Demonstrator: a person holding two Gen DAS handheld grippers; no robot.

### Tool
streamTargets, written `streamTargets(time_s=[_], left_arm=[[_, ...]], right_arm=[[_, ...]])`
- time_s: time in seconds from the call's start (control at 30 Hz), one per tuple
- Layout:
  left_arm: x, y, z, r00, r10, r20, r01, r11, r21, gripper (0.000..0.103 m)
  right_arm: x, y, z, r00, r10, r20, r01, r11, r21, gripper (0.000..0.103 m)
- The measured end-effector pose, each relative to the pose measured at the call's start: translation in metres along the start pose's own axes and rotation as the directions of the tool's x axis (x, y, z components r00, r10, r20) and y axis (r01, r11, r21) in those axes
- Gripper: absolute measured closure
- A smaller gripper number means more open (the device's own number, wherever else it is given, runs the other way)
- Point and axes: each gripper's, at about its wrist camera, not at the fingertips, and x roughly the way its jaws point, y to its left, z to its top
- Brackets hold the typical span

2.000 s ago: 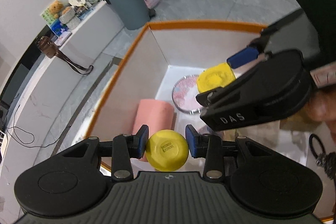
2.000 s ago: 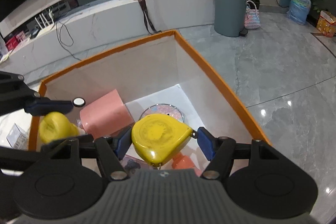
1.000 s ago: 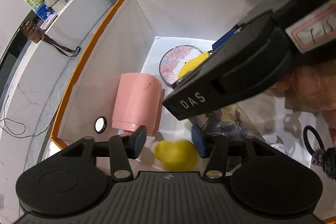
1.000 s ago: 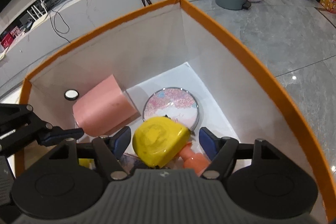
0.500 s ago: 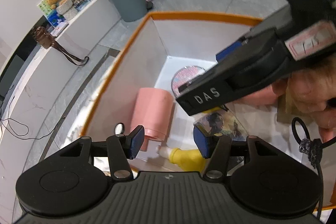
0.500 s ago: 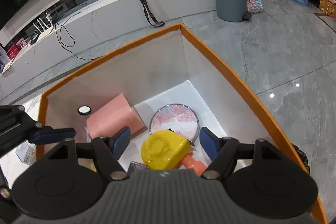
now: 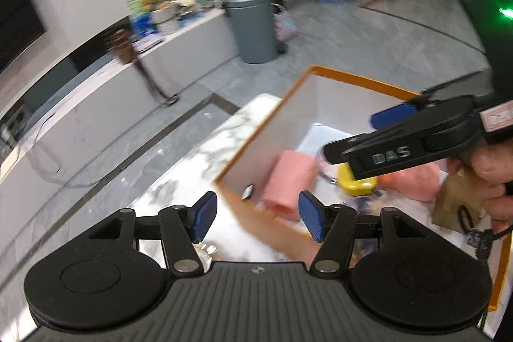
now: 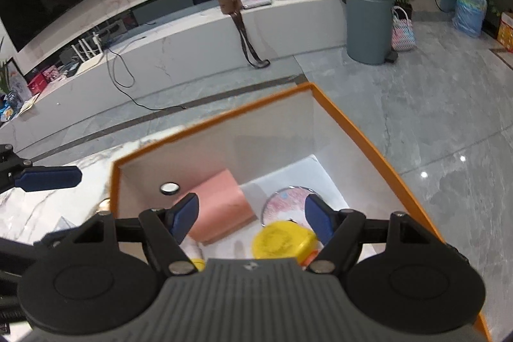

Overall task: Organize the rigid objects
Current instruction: 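Open both tools to drop the bottle and tape measure into the box, then grasp the clear cube box of blue stones with the left tool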

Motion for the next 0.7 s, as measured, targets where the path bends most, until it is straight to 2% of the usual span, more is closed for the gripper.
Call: streamTargets(time_s=[0.3,0.5,0.57,0.7], left_arm=[[-0.024,0.047,-0.042,0.999,0.048,0.007,-0.046,0.982,-0.184,0.03],[-0.03,0.076,-0.082,0.995,0.104,-0.002,-0.1,0.948,-0.303,0.03],[-0.032,0.083,-0.096,0.991,0.133,-0.004,-0.127,0.936,-0.33,0.024],[-0.028,0.093,-0.117,0.986,0.166,-0.01,-0.158,0.92,-0.36,0.022]], right_arm=[[-0.012,0.038,-0.004,0.999,0.039,0.035,-0.035,0.994,-0.102,0.028],[-0.019,0.06,-0.008,0.995,0.08,0.065,-0.069,0.984,-0.163,0.027],[-0.021,0.068,-0.01,0.993,0.095,0.072,-0.081,0.98,-0.183,0.027],[-0.024,0.089,-0.017,0.988,0.13,0.08,-0.109,0.966,-0.233,0.027]])
